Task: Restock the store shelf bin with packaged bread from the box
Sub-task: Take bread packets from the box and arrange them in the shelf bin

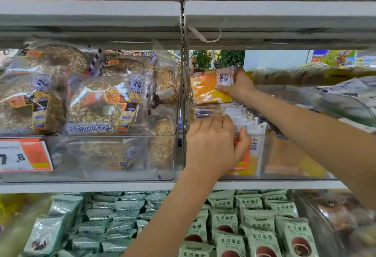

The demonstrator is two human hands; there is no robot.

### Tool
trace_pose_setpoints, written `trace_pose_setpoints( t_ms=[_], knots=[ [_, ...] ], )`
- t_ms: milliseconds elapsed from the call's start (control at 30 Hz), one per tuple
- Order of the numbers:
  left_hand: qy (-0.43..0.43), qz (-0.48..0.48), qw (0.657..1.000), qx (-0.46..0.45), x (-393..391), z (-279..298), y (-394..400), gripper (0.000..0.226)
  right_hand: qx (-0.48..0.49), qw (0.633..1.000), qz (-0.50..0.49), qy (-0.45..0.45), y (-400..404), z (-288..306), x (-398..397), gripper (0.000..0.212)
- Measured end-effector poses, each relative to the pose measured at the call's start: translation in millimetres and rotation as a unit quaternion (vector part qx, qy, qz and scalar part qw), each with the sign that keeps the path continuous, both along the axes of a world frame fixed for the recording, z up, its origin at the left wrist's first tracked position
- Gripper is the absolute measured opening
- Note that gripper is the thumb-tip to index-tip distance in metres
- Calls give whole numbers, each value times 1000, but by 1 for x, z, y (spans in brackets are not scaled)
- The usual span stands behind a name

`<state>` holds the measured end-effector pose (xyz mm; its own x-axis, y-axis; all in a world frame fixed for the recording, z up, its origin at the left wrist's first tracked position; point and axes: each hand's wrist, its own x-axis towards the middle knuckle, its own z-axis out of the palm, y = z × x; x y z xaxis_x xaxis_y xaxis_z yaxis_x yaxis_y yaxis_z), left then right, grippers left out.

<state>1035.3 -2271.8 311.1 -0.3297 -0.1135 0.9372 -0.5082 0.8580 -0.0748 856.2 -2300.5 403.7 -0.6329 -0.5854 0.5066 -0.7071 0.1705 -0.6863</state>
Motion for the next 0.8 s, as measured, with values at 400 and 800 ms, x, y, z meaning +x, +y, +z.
trace_pose_setpoints(
  t_ms=[400,800],
  knots=[
    [14,15,1000,-19,0,0,3,45,47,998,-51,9,0,-4,4,73],
    [-47,31,998,-13,8,8,6,46,-243,963,-43,-109,118,10,75,16]
  ],
)
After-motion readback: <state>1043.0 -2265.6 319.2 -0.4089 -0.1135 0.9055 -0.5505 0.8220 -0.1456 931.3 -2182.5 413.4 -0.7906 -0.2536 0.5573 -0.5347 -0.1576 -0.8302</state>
